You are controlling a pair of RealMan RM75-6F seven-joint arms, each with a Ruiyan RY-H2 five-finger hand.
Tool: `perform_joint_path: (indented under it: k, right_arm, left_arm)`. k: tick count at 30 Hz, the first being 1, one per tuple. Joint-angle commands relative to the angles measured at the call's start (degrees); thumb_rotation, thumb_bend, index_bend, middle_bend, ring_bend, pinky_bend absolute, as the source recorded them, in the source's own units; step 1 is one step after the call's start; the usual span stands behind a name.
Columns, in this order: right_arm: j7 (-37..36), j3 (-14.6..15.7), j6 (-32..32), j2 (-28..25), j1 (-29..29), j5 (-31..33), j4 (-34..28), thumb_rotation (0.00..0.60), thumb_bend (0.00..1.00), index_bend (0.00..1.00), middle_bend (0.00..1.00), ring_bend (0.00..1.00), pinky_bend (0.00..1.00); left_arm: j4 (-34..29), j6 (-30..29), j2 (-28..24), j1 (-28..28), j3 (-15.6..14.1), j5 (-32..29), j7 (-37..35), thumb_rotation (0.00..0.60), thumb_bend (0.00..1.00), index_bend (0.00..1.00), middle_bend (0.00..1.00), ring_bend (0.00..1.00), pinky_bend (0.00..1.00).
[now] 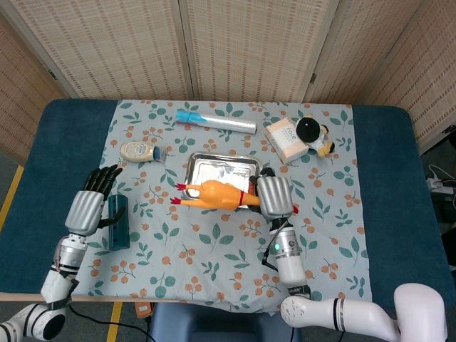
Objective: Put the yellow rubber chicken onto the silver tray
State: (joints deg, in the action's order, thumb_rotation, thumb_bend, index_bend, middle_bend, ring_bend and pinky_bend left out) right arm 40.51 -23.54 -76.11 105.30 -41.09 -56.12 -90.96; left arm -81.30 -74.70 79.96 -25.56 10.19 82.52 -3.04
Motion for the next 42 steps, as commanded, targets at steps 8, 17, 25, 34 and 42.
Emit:
perform_joint_path:
  k: [8,17,25,34,42]
  right_arm:
    - [-13.7,-6.2,9.2,14.5,-11.2,2.5,36.0,0.600,0.29,0.92,0.67,0.75,0.98]
    - [-23.4,-6.2,17.5,21.4,-17.0,0.7,52.3,0.600,0.28,0.63,0.43,0.41,0.71]
    - [-24.4,-5.7,22.3,20.8,-18.2,0.1,54.9,0.600,0.28,0.23,0.17,0.17,0.52]
    - [-18.6,-5.8,22.3,16.2,-15.7,2.5,48.9,0.600,0.21,0.00,0.00,0.02,0.35]
    - [-16.4,-3.8,21.8,7.8,-10.5,3.2,34.0,0.600,0.14,0.00,0.00,0.00,0.28]
  left_arm:
    - [-1.2,-6.7,-5.1,4.9,-5.1,7.6,-8.1,0.600,0.35,0.00,0.00,0.00,0.01]
    - [1.4,-3.5,-4.9,3.5,-4.6,5.9,-10.9,0.600,0.35,0.00,0.00,0.00,0.00]
    - [2.0,-2.4,-4.9,3.1,-4.4,5.0,-12.1,0.600,0.35,0.00,0.00,0.00,0.00]
    - [1.3,-2.0,-5.3,2.9,-4.5,5.0,-12.2,0.600,0.35,0.00,0.00,0.00,0.01]
    - [-0.5,-2.5,-5.9,3.4,-5.0,5.3,-11.5,0.600,0.35,0.00,0.00,0.00,0.01]
